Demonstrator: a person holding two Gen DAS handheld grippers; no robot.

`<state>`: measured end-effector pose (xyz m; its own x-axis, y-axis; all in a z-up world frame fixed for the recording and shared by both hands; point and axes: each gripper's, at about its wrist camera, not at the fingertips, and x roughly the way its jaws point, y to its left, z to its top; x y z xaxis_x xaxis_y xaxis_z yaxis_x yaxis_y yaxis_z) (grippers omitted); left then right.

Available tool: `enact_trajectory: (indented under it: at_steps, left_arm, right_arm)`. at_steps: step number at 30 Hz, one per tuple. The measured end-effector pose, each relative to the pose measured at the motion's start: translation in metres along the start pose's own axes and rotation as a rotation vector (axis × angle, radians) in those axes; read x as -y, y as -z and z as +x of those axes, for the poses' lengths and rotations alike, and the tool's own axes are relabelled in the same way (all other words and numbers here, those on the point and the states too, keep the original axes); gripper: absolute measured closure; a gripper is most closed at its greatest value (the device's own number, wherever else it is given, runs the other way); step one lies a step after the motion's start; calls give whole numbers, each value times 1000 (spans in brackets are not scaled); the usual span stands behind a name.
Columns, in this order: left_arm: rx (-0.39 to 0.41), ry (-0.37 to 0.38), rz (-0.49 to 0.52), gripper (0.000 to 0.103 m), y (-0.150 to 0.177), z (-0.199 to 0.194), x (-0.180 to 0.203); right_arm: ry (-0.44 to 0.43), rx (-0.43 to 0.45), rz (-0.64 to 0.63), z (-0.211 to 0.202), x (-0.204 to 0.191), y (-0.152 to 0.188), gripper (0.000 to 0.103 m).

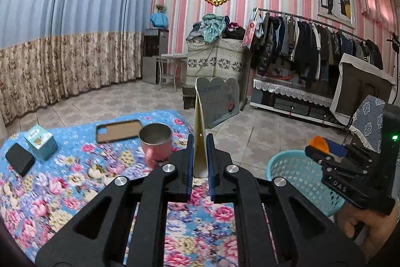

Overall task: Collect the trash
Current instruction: 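Carry the printed card and orange bowl toward the blue basket, then open both grippers over the blue basket to drop the card and bowl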

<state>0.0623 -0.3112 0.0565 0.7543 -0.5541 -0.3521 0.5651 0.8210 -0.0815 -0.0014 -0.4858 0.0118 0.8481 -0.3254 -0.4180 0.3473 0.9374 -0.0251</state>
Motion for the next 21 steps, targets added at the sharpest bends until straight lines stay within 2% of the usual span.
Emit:
enact_trajectory:
  at_steps: [7, 11, 17, 21]
  left_arm:
    - [-29, 30, 6, 95, 3, 16, 29]
    - [-65, 84, 21, 95, -1, 34, 52]
    - [-247, 201, 117, 95, 22, 89, 105]
    - [-350, 295, 120, 95, 37, 120, 131]
  right_arm:
    - [38, 0, 31, -9, 43, 1, 63]
    - [74, -8, 63, -11, 71, 7, 63]
    - [131, -35, 116, -7, 109, 18, 63]
    - [148, -57, 134, -2, 126, 26, 63]
